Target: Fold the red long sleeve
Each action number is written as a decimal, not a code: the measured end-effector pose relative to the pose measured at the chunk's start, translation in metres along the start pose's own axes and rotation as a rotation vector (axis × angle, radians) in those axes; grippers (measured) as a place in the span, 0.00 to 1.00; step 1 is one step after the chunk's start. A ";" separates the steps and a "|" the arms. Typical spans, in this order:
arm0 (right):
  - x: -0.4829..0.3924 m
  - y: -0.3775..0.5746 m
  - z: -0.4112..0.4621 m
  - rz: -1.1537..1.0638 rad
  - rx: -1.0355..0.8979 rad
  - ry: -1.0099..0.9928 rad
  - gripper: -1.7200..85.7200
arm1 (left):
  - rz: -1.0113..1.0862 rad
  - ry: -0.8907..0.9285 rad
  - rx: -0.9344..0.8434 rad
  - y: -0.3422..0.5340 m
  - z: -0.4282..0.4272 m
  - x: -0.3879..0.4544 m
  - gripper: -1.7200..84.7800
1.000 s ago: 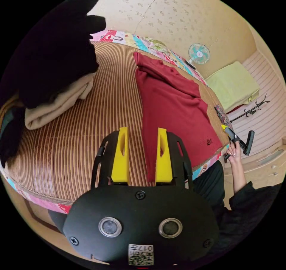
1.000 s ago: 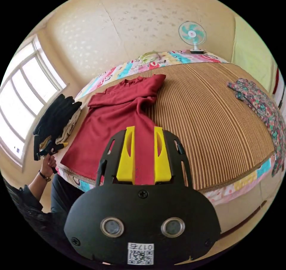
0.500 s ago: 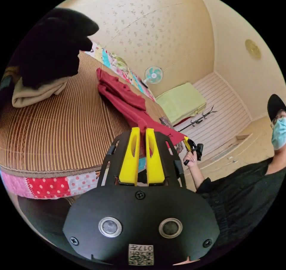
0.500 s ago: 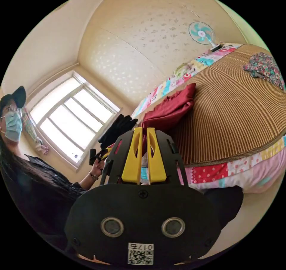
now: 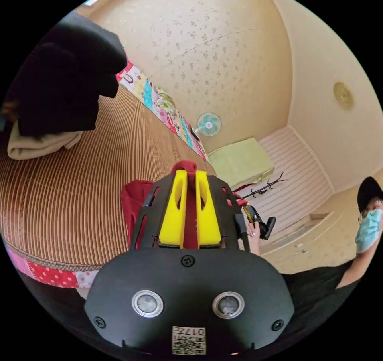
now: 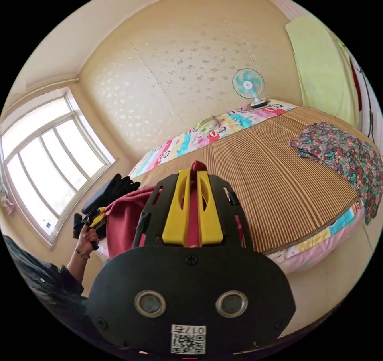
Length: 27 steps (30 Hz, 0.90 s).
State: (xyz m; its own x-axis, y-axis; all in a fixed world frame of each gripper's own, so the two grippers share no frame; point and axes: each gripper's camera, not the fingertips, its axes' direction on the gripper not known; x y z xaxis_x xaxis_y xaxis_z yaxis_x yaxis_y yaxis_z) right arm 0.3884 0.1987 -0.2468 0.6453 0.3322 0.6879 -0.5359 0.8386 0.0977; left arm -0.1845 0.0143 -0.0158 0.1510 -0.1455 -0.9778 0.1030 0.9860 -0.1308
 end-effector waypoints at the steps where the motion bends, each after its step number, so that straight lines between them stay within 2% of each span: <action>1: 0.000 -0.005 0.015 0.031 -0.042 0.047 0.08 | -0.018 -0.003 -0.006 -0.004 0.006 -0.003 0.11; 2: -0.004 -0.011 0.037 0.082 -0.112 0.126 0.09 | -0.028 -0.001 -0.006 -0.008 0.012 -0.005 0.16; 4: -0.025 -0.006 0.051 0.036 -0.141 0.182 0.10 | 0.011 -0.037 -0.005 -0.003 0.011 -0.001 0.18; 8: -0.090 0.051 0.079 -0.257 -0.172 0.151 0.09 | -0.006 -0.253 -0.086 0.052 0.000 -0.010 0.21; 10: -0.102 0.084 0.108 -0.357 -0.239 0.144 0.08 | -0.054 -0.349 -0.099 0.086 -0.010 -0.019 0.22; 11: -0.103 0.103 0.137 -0.371 -0.342 0.136 0.07 | -0.102 -0.381 -0.109 0.108 -0.017 -0.027 0.23; 12: -0.099 0.123 0.175 -0.371 -0.512 0.142 0.06 | -0.167 -0.382 -0.128 0.126 -0.021 -0.037 0.23; 13: -0.099 0.130 0.184 -0.368 -0.494 0.165 0.06 | -0.205 -0.369 -0.142 0.133 -0.021 -0.043 0.23; 14: -0.105 0.138 0.180 -0.444 -0.353 0.189 0.05 | -0.272 -0.318 -0.182 0.144 -0.017 -0.055 0.23; 16: -0.114 0.140 0.199 -0.497 -0.345 0.268 0.04 | -0.340 -0.192 -0.232 0.150 -0.006 -0.071 0.21; 17: -0.121 0.133 0.213 -0.517 -0.363 0.321 0.04 | -0.343 -0.097 -0.211 0.145 -0.002 -0.074 0.17; 18: -0.128 0.123 0.230 -0.530 -0.410 0.371 0.03 | -0.310 -0.056 -0.158 0.133 -0.004 -0.070 0.09; 22: -0.132 0.076 0.271 -0.487 -0.534 0.366 0.03 | -0.101 -0.136 -0.149 0.073 0.008 -0.034 0.08; 25: -0.108 0.026 0.278 -0.341 -0.642 0.180 0.02 | 0.067 -0.129 -0.121 0.027 0.026 0.011 0.07; 27: -0.081 -0.006 0.237 -0.202 -0.596 -0.003 0.02 | 0.288 -0.133 -0.165 0.011 0.060 0.068 0.07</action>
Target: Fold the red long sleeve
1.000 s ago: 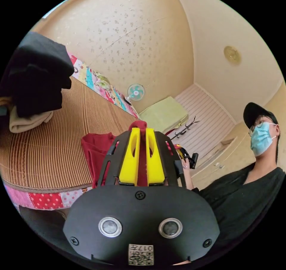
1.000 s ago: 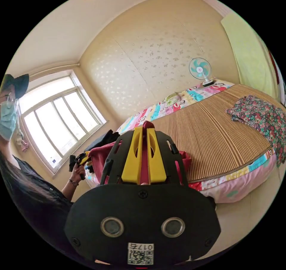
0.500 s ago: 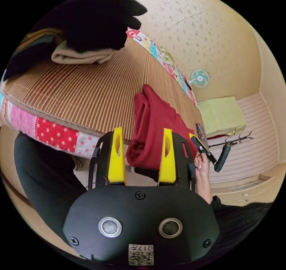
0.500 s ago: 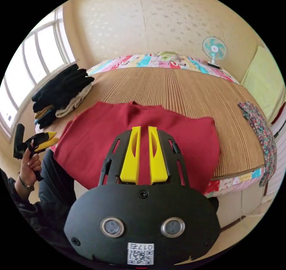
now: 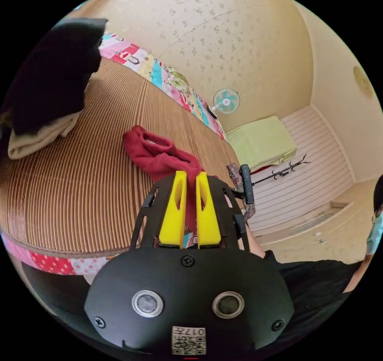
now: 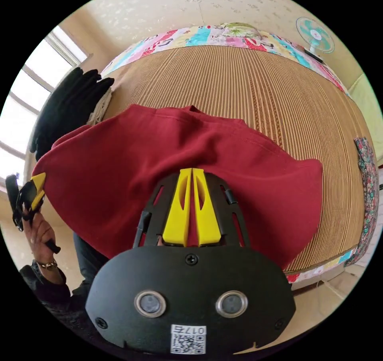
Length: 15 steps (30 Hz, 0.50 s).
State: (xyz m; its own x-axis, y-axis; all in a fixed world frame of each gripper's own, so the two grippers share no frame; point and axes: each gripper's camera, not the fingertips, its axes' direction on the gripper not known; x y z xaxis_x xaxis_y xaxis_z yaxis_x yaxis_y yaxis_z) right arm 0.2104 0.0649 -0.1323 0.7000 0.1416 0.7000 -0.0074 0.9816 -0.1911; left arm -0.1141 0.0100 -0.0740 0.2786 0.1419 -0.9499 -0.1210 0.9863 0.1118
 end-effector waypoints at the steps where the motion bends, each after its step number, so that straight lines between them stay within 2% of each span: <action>1: 0.008 0.008 -0.016 0.020 0.048 -0.042 0.02 | 0.060 -0.003 -0.011 -0.005 0.008 0.016 0.07; 3: 0.045 0.054 -0.071 0.106 0.236 -0.126 0.03 | 0.307 0.006 -0.072 -0.006 0.050 0.084 0.07; 5: 0.076 0.095 -0.098 0.201 0.313 -0.105 0.03 | 0.468 0.053 -0.140 0.013 0.087 0.130 0.07; 8: 0.127 0.154 -0.120 0.341 0.316 -0.051 0.03 | 0.626 0.182 -0.310 0.062 0.150 0.178 0.07; 11: 0.161 0.197 -0.130 0.431 0.291 0.006 0.04 | 0.641 0.198 -0.439 0.101 0.187 0.189 0.09; 13: 0.168 0.214 -0.138 0.457 0.305 0.017 0.06 | 0.590 0.155 -0.398 0.107 0.180 0.180 0.13; 15: 0.162 0.225 -0.148 0.452 0.362 0.004 0.09 | 0.459 0.067 -0.243 0.099 0.150 0.151 0.14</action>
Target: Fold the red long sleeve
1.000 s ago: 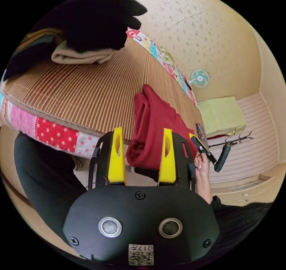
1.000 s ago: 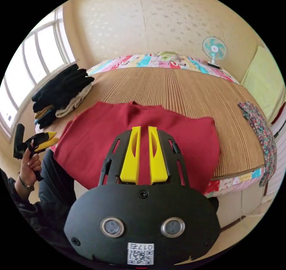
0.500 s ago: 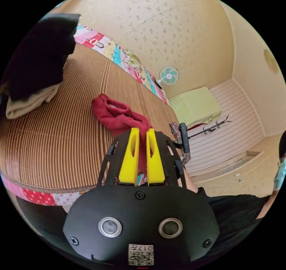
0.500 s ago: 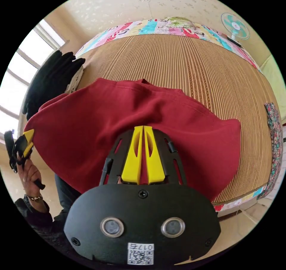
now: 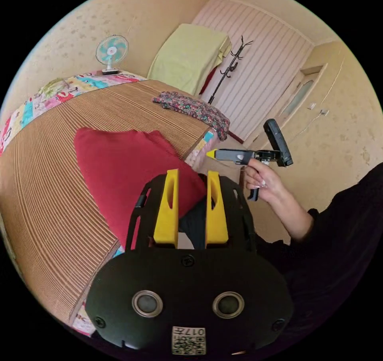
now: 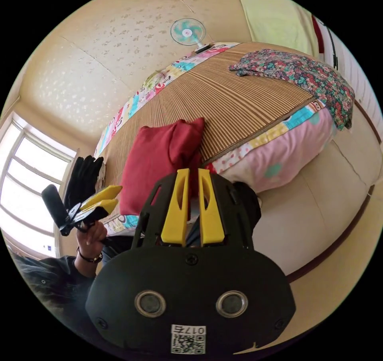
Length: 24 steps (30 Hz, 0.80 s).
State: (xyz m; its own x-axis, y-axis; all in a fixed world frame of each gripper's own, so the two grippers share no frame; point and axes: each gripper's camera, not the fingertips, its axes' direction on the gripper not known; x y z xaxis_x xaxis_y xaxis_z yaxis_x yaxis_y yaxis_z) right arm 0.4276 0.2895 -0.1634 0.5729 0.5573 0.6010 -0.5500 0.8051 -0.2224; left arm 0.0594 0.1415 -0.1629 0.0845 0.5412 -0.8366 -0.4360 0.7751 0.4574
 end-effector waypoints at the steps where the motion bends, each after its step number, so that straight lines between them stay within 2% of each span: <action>1: -0.004 0.001 -0.001 -0.007 0.013 -0.010 0.09 | -0.047 -0.030 0.028 0.003 -0.008 -0.009 0.14; 4: -0.043 -0.001 0.009 -0.117 0.043 -0.081 0.13 | -0.311 -0.164 0.011 0.014 -0.024 -0.065 0.16; 6: -0.097 -0.009 0.040 -0.269 -0.024 -0.140 0.15 | -0.461 -0.145 -0.129 0.023 -0.007 -0.105 0.19; 7: -0.111 -0.010 0.049 -0.310 -0.040 -0.146 0.16 | -0.481 -0.102 -0.172 0.025 0.001 -0.112 0.19; 9: -0.167 -0.010 0.093 -0.426 -0.116 -0.138 0.17 | -0.584 0.203 -0.168 0.039 0.023 -0.134 0.16; 10: -0.180 -0.009 0.107 -0.454 -0.142 -0.113 0.18 | -0.608 0.246 -0.160 0.043 0.025 -0.136 0.15; 11: -0.203 -0.004 0.141 -0.504 -0.222 -0.019 0.19 | -0.610 0.291 -0.163 0.046 0.029 -0.137 0.14; 12: -0.221 0.003 0.180 -0.558 -0.331 0.117 0.19 | -0.583 0.280 -0.182 0.046 0.030 -0.133 0.14; 13: -0.228 0.008 0.197 -0.599 -0.360 0.196 0.19 | -0.570 0.253 -0.194 0.046 0.030 -0.130 0.14; 14: -0.243 0.026 0.213 -0.733 -0.307 0.313 0.19 | -0.541 0.206 -0.206 0.045 0.027 -0.126 0.14; 17: -0.264 0.063 0.236 -0.976 -0.230 0.506 0.19 | -0.542 0.249 -0.225 0.049 0.024 -0.127 0.14; 22: -0.252 0.056 0.249 -1.098 -0.198 0.522 0.18 | -0.614 0.360 -0.240 0.065 0.026 -0.141 0.11; 24: -0.241 0.034 0.263 -1.126 -0.183 0.656 0.18 | -0.617 0.324 -0.241 0.068 0.022 -0.142 0.09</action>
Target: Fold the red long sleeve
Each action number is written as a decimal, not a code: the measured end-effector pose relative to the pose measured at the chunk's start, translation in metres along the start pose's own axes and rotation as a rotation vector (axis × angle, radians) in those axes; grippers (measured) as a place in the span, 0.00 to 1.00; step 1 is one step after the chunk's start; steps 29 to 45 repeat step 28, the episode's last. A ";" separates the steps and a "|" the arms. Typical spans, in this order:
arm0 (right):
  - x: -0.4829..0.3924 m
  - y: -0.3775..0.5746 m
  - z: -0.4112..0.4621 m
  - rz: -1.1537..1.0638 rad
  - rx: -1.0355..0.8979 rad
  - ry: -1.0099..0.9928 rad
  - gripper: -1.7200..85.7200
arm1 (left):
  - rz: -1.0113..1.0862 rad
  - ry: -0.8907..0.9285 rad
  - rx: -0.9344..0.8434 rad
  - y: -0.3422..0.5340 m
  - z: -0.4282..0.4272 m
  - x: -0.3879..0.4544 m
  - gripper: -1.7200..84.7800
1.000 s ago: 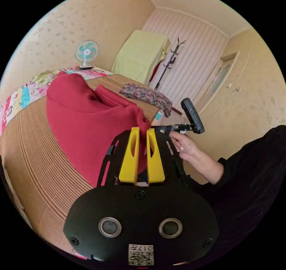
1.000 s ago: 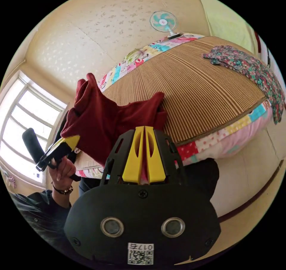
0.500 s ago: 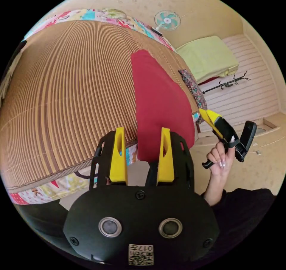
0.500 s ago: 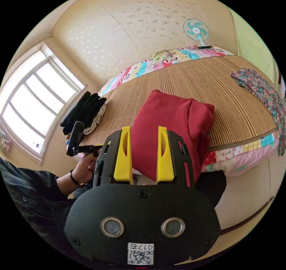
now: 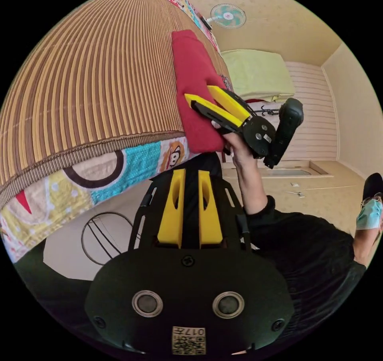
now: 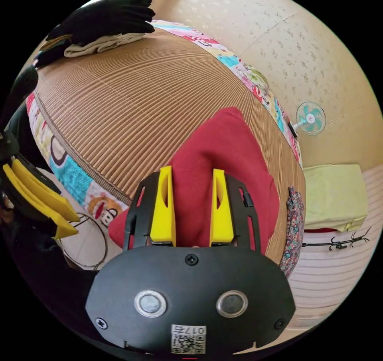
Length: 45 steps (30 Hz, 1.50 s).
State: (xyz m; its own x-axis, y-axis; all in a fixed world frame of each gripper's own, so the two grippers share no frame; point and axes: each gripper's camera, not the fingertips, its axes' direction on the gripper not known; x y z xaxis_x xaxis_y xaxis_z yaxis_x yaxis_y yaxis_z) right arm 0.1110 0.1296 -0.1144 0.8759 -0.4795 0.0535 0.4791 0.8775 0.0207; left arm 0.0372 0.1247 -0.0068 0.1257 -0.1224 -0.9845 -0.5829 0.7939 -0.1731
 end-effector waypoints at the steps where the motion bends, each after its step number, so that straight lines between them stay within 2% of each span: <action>1: 0.007 0.000 0.007 0.005 -0.010 0.029 0.18 | -0.001 -0.009 0.005 0.001 -0.001 0.000 0.09; 3: 0.059 0.007 0.041 0.090 -0.076 0.064 0.17 | 0.010 -0.019 0.031 0.002 -0.008 0.003 0.09; 7: 0.165 0.051 0.096 0.247 -0.162 0.009 0.17 | 0.014 -0.043 0.100 0.005 -0.020 0.006 0.09; 9: 0.223 0.091 0.126 0.342 -0.307 0.036 0.17 | 0.018 -0.065 0.158 0.007 -0.030 0.006 0.09; 12: 0.260 0.140 0.138 0.456 -0.386 0.027 0.17 | 0.011 -0.120 0.241 0.014 -0.043 0.005 0.09; 16: 0.260 0.151 0.124 0.563 -0.350 -0.003 0.17 | 0.006 -0.283 0.387 0.026 -0.076 0.006 0.10; 19: 0.231 0.132 0.095 0.525 -0.418 0.114 0.16 | 0.020 -0.495 0.634 0.040 -0.143 0.023 0.12; 21: 0.194 0.131 0.056 0.505 -0.321 0.220 0.13 | 0.029 -0.698 0.832 0.046 -0.210 0.045 0.14; 22: 0.185 0.132 0.047 0.508 -0.295 0.227 0.13 | 0.027 -0.746 0.874 0.046 -0.225 0.050 0.14; 24: 0.159 0.141 0.015 0.566 -0.208 0.105 0.12 | -0.041 -0.887 1.009 0.039 -0.287 0.059 0.16; 26: 0.151 0.153 -0.006 0.656 -0.131 -0.085 0.12 | -0.133 -0.958 1.053 0.028 -0.326 0.053 0.18; 28: 0.149 0.169 -0.021 0.765 -0.073 -0.261 0.12 | -0.331 -1.026 1.076 0.020 -0.360 0.037 0.22; 45: 0.149 0.169 -0.021 0.765 -0.073 -0.261 0.12 | -0.331 -1.026 1.076 0.020 -0.360 0.037 0.22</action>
